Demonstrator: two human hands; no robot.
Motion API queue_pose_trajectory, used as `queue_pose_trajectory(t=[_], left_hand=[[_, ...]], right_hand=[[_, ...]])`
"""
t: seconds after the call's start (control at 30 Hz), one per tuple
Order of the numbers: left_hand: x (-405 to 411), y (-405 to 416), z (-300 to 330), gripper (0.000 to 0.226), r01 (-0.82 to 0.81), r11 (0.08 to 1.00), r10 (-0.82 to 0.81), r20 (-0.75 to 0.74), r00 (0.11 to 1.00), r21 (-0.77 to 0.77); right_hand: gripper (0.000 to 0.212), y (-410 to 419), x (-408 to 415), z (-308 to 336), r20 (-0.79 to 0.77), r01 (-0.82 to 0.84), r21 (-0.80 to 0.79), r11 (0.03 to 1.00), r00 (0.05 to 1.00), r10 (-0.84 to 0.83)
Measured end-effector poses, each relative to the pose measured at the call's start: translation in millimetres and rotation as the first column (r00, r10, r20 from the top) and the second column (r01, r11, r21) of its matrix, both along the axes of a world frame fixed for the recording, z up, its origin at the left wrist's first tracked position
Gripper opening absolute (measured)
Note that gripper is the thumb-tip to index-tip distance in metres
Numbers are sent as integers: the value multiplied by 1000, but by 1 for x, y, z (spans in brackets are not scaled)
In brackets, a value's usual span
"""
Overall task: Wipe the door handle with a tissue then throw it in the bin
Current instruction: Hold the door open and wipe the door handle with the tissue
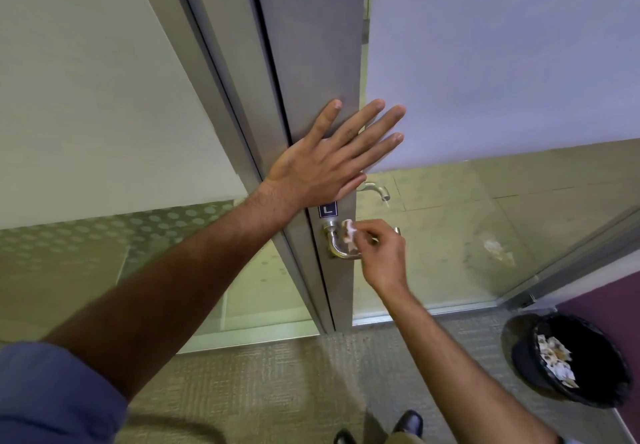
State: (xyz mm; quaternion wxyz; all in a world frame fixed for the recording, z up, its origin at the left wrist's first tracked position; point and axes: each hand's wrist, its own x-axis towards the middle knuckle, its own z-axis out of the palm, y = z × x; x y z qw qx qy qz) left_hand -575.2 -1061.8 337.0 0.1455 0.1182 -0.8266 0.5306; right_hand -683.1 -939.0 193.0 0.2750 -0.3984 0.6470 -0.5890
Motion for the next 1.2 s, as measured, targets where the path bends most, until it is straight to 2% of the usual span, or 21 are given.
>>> queue_pose_trajectory(t=[0.03, 0.1, 0.27, 0.3, 0.4, 0.43, 0.47, 0.53, 0.6, 0.63, 0.7, 0.77, 0.8, 0.9, 0.97, 1.0, 1.07, 1.13, 1.2], left_hand=[[0, 0, 0, 78, 4, 1000, -4, -5, 1000, -8], [-2, 0, 0, 80, 1, 1000, -2, -5, 1000, -15], [-3, -3, 1, 80, -3, 1000, 3, 7, 1000, -21], [-3, -3, 1, 81, -2, 1000, 2, 8, 1000, -22], [-3, -2, -1, 80, 1, 1000, -1, 4, 1000, -8], [-3, -2, -2, 80, 4, 1000, -4, 3, 1000, -2], [-3, -2, -2, 79, 5, 1000, -5, 2, 1000, -1], [-4, -2, -1, 79, 7, 1000, -7, 0, 1000, -5], [-3, -3, 0, 79, 13, 1000, -13, -4, 1000, -10], [-3, -4, 1, 79, 13, 1000, -13, -4, 1000, -13], [-2, -4, 2, 80, 11, 1000, -10, 5, 1000, -14], [-3, -3, 0, 80, 11, 1000, -10, 11, 1000, -17], [-3, -3, 0, 80, 13, 1000, -13, 9, 1000, -17], [-4, -4, 1, 81, 14, 1000, -14, 5, 1000, -11], [-4, -3, 2, 82, 15, 1000, -15, 6, 1000, 2], [-4, -2, 1, 82, 14, 1000, -14, 7, 1000, 1], [-3, -2, 0, 81, 18, 1000, -18, 8, 1000, -3], [-3, -3, 0, 81, 17, 1000, -17, 9, 1000, -4], [-2, -4, 0, 81, 17, 1000, -17, 4, 1000, -9]], right_hand=[[8, -5, 1, -3, -219, -69, 13, 998, 973, 70], [11, -13, 6, -10, -473, -165, 81, 983, 862, 184], [14, -13, 9, -10, -563, -218, 99, 971, 792, 235], [12, -11, 6, -10, -603, -269, 100, 958, 750, 273], [7, 2, 0, -9, -765, -437, 184, 880, 499, 407], [6, 8, -5, -7, -776, -464, 224, 857, 448, 445], [6, 11, -13, -4, -772, -464, 236, 854, 444, 455], [7, 13, -37, 3, -760, -370, 154, 916, 549, 349], [10, 9, -63, 12, -707, -207, 22, 978, 689, 162], [12, 4, -74, 17, -669, -155, 9, 988, 733, 121], [12, -7, -87, 24, -577, -152, 167, 974, 786, 222], [11, -13, -92, 23, -492, -191, 360, 913, 792, 360], [10, -15, -95, 21, -474, -193, 405, 894, 791, 386], [11, -14, -101, 19, -465, -126, 414, 901, 822, 329], [13, -10, -106, 10, -386, -76, 387, 919, 892, 237], [15, -7, -109, 4, -306, -62, 375, 925, 934, 186], [14, -3, -113, -6, -36, -78, 334, 940, 995, 95], [10, 3, -112, -12, 261, -95, 268, 959, 965, 23], [9, 8, -104, -19, 466, -65, 227, 972, 883, -50]])
